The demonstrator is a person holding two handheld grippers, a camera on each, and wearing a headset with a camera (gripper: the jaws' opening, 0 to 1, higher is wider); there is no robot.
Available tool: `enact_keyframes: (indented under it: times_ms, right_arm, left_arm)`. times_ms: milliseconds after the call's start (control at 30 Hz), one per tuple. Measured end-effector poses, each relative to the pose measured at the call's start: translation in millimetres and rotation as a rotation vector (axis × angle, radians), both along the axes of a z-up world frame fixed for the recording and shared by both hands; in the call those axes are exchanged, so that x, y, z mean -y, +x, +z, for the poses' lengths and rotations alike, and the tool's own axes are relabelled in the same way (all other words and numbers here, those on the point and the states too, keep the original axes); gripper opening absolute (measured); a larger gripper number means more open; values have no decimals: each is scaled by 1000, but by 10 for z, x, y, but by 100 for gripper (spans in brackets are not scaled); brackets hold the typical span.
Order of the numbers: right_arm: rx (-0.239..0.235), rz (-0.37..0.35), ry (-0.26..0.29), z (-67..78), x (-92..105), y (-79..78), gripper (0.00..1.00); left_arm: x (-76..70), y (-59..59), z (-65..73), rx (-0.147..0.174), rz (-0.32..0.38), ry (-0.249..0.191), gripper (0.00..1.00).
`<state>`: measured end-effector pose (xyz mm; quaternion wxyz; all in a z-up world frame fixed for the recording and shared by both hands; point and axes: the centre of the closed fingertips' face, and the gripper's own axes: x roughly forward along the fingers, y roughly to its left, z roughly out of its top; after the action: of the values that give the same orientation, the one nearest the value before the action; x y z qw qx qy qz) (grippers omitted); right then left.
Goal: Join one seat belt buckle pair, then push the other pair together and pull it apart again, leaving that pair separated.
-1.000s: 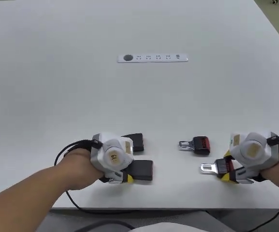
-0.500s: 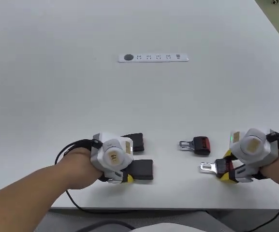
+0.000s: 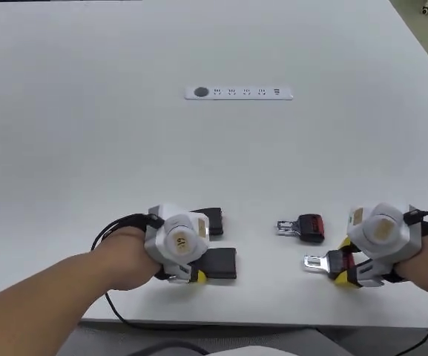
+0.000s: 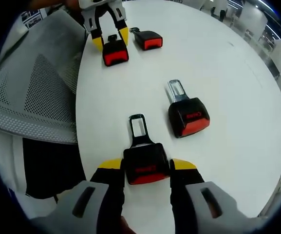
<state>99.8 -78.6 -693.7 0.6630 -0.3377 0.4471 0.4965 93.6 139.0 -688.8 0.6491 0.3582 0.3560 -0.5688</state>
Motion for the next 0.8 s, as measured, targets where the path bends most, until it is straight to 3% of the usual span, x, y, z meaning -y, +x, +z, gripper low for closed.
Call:
enact_keyframes:
  times_ms: [133, 800]
  right_arm:
    - [4, 7, 13, 12, -131, -1, 35]
    - [39, 45, 88, -7, -838, -23, 35]
  left_arm:
    - [-1, -6, -6, -4, 9, -10, 32]
    - [-13, 16, -33, -14, 22, 31, 32]
